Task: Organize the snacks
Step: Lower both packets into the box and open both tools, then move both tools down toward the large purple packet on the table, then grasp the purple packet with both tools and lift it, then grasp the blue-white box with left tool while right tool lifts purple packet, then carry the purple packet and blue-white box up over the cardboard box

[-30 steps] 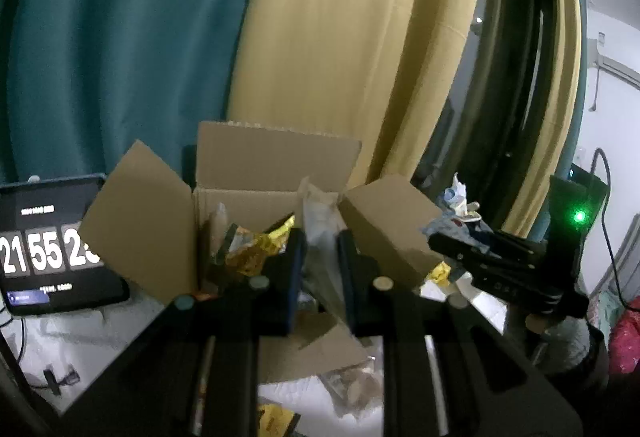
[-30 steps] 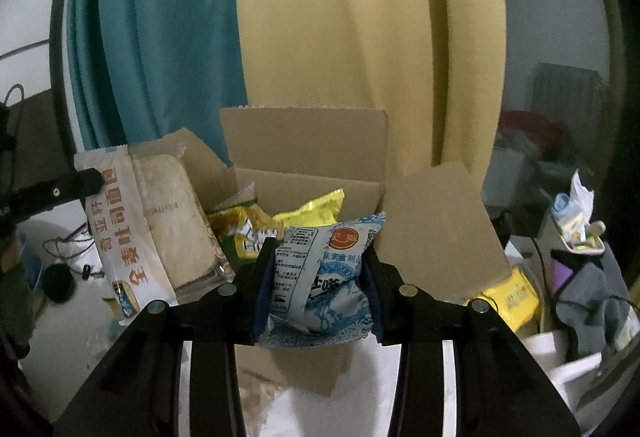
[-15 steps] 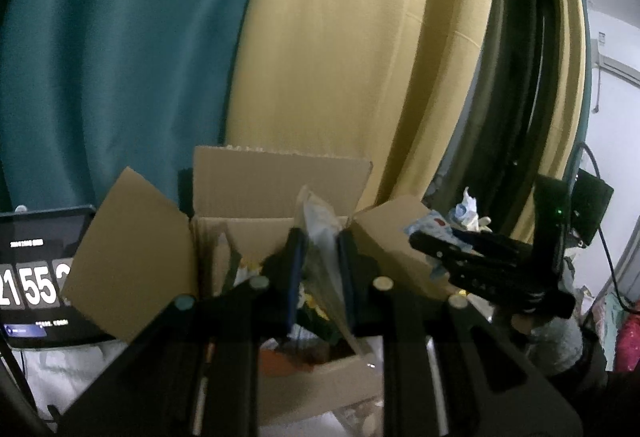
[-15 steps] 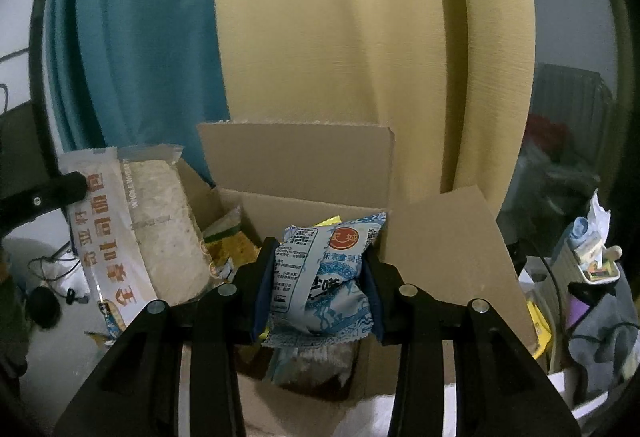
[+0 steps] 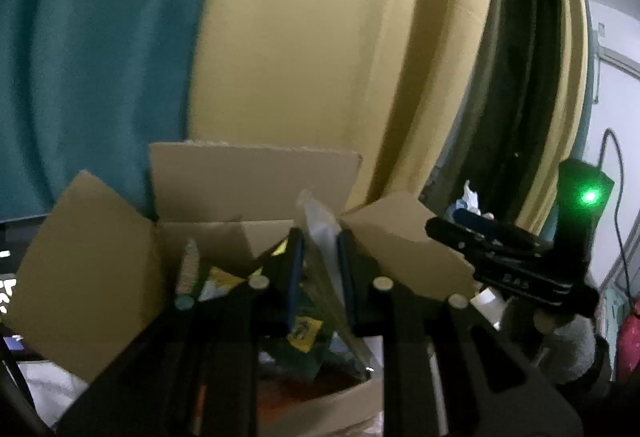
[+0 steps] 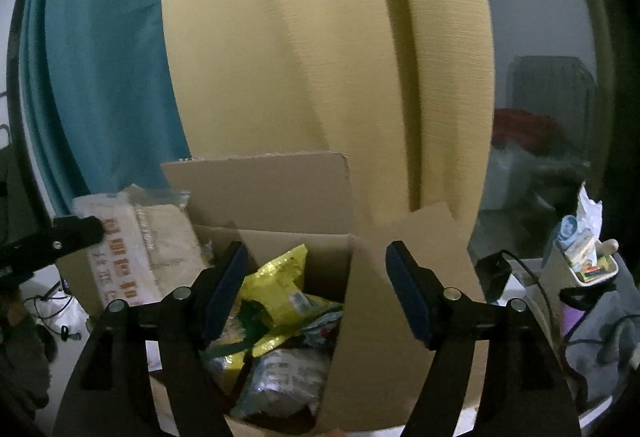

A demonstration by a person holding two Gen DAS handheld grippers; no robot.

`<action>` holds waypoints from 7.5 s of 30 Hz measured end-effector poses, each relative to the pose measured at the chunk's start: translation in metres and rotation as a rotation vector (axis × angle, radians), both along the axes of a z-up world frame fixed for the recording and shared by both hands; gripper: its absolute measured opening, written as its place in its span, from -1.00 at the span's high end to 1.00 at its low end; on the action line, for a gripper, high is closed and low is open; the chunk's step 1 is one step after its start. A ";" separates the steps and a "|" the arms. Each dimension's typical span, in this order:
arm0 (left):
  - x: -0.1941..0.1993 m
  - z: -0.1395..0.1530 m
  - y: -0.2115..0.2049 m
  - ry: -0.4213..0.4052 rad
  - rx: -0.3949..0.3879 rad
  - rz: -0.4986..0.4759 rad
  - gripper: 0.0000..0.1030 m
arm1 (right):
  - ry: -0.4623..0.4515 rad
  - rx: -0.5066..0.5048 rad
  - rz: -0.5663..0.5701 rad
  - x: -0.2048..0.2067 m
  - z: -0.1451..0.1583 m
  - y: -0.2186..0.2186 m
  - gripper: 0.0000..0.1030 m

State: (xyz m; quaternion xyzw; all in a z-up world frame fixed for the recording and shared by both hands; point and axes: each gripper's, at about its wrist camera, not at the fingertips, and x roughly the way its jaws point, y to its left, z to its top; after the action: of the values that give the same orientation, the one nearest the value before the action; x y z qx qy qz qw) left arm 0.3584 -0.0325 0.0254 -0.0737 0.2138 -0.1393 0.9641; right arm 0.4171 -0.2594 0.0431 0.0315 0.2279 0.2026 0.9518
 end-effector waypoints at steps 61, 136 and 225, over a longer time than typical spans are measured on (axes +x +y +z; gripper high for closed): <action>-0.177 -0.047 0.015 0.123 0.039 -0.023 -0.57 | 0.191 -0.019 0.031 -0.197 -0.057 0.015 -0.45; -0.278 -0.174 0.027 0.360 -0.014 -0.110 0.87 | 0.334 -0.224 0.401 -0.335 -0.152 0.103 -0.73; -0.148 -0.039 0.059 0.089 0.082 0.045 -0.04 | -0.005 -0.114 0.117 -0.115 -0.005 0.012 0.23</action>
State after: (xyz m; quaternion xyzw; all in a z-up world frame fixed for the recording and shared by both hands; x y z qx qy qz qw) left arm 0.2102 0.0261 -0.0139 -0.0451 0.2603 -0.1052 0.9587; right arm 0.3019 -0.2472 0.0376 -0.0364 0.2380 0.2447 0.9392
